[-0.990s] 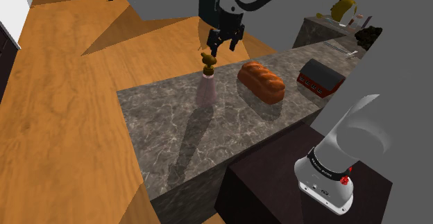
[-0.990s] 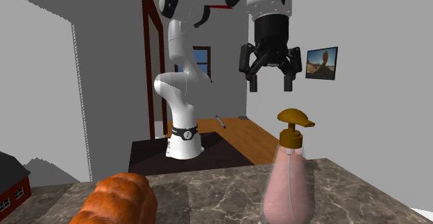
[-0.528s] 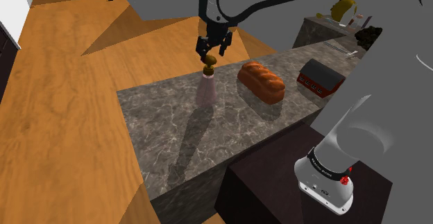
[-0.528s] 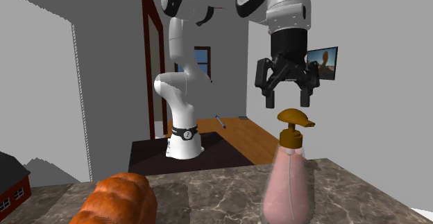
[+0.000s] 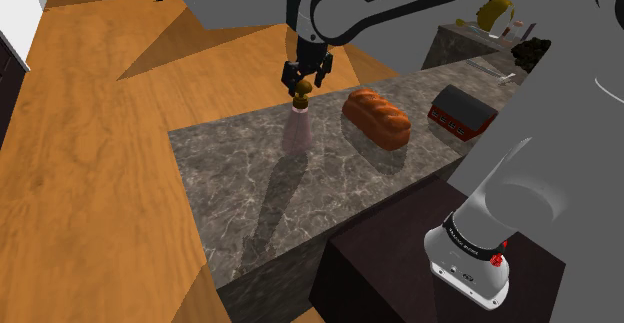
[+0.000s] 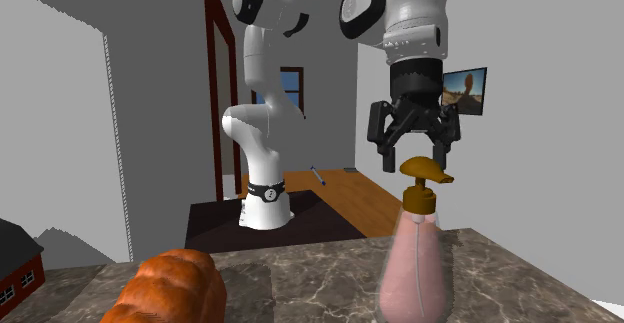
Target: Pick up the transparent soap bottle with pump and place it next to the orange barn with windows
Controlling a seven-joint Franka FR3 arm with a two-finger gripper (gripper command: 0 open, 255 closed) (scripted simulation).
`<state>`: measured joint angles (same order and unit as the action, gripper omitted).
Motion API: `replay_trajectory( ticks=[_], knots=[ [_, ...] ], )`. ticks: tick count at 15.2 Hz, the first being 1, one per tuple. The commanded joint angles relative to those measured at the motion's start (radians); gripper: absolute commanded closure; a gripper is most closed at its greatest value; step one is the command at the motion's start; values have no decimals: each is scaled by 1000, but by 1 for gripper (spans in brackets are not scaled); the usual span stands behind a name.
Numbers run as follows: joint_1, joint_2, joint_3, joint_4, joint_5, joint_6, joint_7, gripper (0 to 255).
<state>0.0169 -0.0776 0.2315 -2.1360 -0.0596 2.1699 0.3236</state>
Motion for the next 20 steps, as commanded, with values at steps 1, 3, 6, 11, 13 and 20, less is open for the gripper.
replay_trajectory(
  ticks=[1, 3, 6, 11, 13, 20],
  knots=[
    [0, 0, 0, -1, 0, 1, 0, 0],
    [0, 0, 0, 0, 0, 0, 0, 0],
    [0, 0, 0, 0, 0, 0, 0, 255],
    [0, 0, 0, -1, 0, 1, 0, 255],
    [0, 0, 0, -1, 0, 1, 0, 255],
    [0, -27, -2, 66, 10, -92, -11, 255]
  ],
)
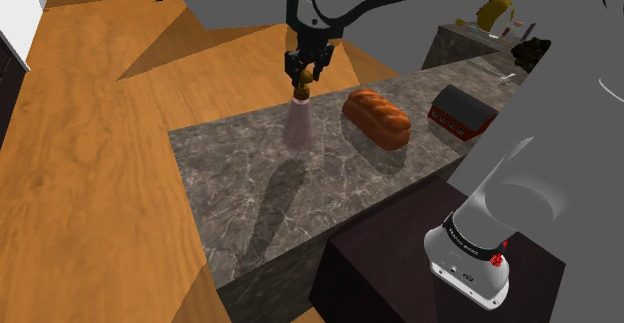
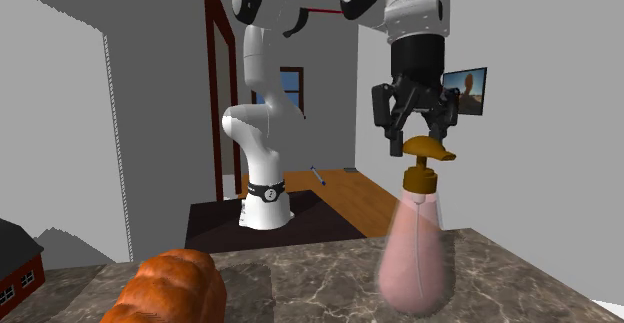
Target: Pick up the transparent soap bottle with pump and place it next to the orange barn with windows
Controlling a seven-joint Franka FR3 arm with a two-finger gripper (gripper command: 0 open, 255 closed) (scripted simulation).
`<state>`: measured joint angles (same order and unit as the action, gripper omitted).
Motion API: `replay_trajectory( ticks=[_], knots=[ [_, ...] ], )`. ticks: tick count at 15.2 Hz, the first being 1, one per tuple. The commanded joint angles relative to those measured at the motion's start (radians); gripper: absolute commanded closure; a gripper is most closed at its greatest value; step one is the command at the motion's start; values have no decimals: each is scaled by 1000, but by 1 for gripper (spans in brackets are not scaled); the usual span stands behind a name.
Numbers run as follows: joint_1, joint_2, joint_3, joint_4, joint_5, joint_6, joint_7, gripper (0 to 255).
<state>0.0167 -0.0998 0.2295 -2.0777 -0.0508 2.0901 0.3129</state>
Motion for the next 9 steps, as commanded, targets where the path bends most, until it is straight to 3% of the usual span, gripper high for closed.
replay_trajectory(
  ticks=[1, 9],
  knots=[
    [0, -8, 0, 18, 3, -25, -2, 255],
    [0, -23, -2, 109, 9, -131, -12, 255]
  ],
)
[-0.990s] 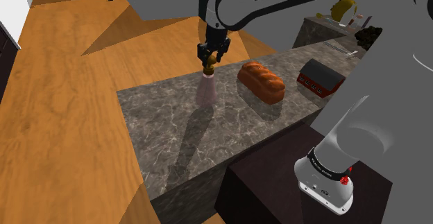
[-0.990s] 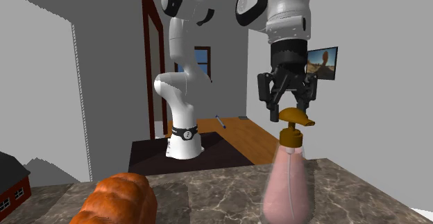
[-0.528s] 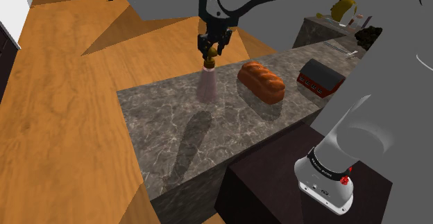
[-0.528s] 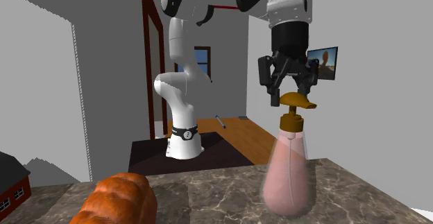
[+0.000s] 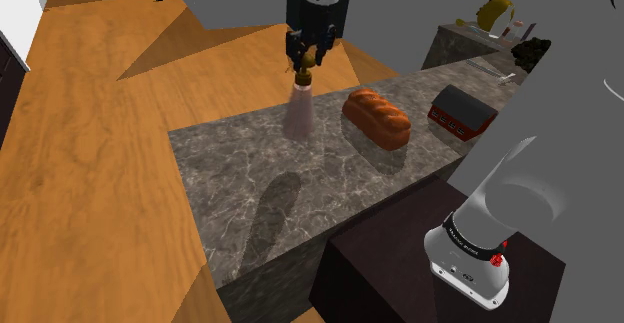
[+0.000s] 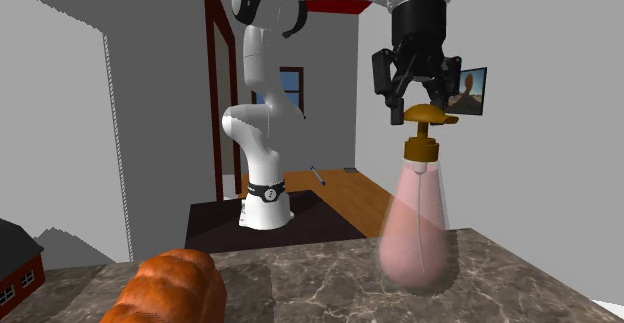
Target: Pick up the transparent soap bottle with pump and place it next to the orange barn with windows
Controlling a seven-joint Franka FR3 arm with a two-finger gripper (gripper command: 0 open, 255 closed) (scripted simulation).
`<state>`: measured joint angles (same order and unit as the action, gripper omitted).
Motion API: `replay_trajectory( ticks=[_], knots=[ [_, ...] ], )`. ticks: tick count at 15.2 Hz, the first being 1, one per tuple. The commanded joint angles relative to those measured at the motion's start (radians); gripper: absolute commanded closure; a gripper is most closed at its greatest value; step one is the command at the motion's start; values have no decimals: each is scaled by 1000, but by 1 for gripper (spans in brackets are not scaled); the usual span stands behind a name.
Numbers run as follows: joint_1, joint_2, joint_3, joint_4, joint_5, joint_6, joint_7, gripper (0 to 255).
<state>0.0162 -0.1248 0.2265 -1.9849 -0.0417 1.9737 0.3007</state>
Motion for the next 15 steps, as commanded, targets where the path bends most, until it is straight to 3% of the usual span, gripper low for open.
replay_trajectory(
  ticks=[1, 15],
  knots=[
    [0, 1, 1, 29, 0, -28, 0, 255],
    [-1, 10, 0, 228, 0, -218, -9, 255]
  ],
)
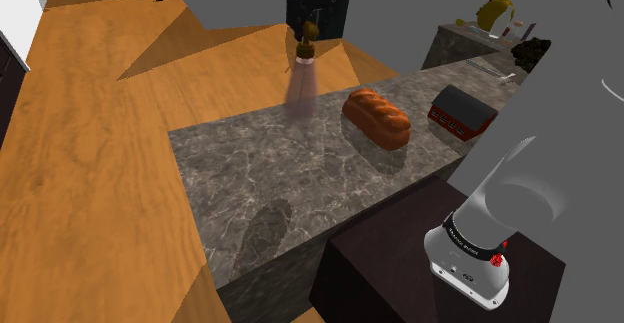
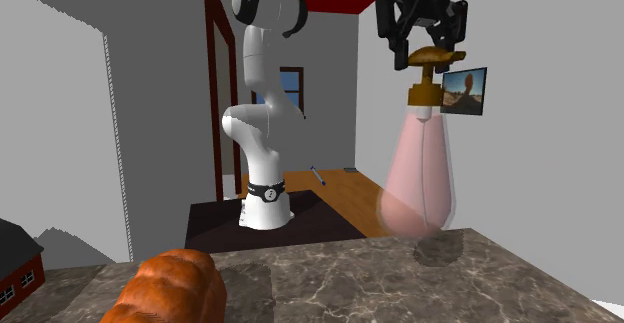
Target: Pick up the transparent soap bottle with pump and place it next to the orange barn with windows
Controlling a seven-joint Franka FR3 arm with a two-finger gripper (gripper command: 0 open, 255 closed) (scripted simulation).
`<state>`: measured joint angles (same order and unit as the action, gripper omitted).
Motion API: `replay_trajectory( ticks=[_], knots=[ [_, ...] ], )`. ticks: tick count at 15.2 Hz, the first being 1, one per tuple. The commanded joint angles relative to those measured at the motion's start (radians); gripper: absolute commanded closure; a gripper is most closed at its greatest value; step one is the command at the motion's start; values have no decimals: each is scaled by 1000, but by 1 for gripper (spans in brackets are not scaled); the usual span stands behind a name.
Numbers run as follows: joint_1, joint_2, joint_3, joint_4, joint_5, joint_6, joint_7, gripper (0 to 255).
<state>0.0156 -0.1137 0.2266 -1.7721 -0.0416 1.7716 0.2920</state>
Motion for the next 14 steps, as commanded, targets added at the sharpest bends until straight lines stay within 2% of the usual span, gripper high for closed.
replay_trajectory(
  ticks=[1, 11, 14],
  knots=[
    [0, 2, 0, 32, 0, -30, -1, 255],
    [1, 38, 4, 202, -8, -165, -2, 255],
    [-30, -31, -39, 124, 10, -150, -75, 255]
  ],
)
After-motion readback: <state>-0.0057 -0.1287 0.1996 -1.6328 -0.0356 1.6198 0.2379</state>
